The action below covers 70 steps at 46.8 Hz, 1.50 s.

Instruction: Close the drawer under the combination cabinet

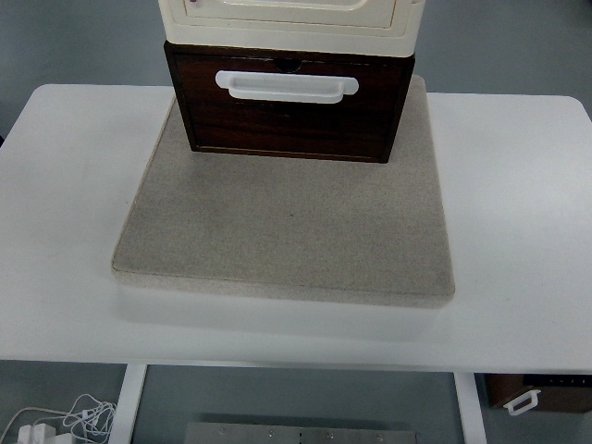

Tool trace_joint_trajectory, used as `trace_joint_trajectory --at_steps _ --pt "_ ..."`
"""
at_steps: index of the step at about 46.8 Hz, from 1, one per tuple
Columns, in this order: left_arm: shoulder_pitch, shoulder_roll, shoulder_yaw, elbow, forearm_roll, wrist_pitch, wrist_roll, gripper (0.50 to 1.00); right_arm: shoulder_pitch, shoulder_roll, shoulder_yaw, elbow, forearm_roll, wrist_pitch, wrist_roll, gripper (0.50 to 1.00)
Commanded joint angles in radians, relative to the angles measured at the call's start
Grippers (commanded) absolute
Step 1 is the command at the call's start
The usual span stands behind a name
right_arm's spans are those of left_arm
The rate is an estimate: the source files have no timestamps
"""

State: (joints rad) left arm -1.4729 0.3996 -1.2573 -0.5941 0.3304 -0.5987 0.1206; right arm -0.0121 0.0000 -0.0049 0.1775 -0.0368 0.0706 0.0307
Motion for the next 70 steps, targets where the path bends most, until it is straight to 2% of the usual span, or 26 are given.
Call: trace_joint_trajectory --at_steps 1,7,15,23,26,29,35,49,56,62,70 --pt "-0.009 0.027 0.003 0.034 -0.034 0.054 -0.021 0.996 0.0 0.0 0.0 0.0 0.0 0.0 0.0 0.952" --pt "-0.012 0.054 0.013 0.079 -0.048 0.121 -0.024 0.996 0.0 0.0 0.0 0.0 0.0 0.0 0.0 0.952" --pt "-0.01 0.061 0.018 0.154 -0.05 0.296 -0.027 0.996 0.0 0.0 0.0 0.0 0.0 0.0 0.0 0.952" --pt "0.005 0.053 0.016 0.227 -0.056 0.35 -0.029 0.994 0.0 0.0 0.0 0.0 0.0 0.001 0.0 0.952" --pt "0.006 0.048 0.016 0.27 -0.076 0.408 -0.029 0.994 0.0 0.0 0.002 0.0 0.0 0.001 0.0 0.952" --pt "0.025 0.045 0.016 0.296 -0.117 0.436 -0.027 0.994 0.0 0.0 0.002 0.0 0.0 0.0 0.0 0.952" --pt "0.103 0.033 0.018 0.3 -0.18 0.454 -0.027 0.994 0.0 0.0 0.002 0.0 0.0 0.0 0.0 0.952" --pt "0.258 -0.041 0.018 0.304 -0.286 0.436 -0.029 0.994 0.0 0.0 -0.001 0.0 0.0 0.001 0.0 0.952" --pt "0.29 -0.085 0.016 0.304 -0.295 0.435 -0.03 0.996 -0.002 0.0 -0.004 0.0 0.0 0.001 0.0 0.952" --pt "0.301 -0.128 0.016 0.319 -0.297 0.439 -0.061 0.994 0.0 0.0 -0.004 -0.001 0.0 0.0 0.0 0.952" --pt "0.313 -0.169 0.013 0.364 -0.323 0.436 -0.075 0.996 0.0 0.0 -0.003 -0.001 0.0 0.0 0.0 0.952"
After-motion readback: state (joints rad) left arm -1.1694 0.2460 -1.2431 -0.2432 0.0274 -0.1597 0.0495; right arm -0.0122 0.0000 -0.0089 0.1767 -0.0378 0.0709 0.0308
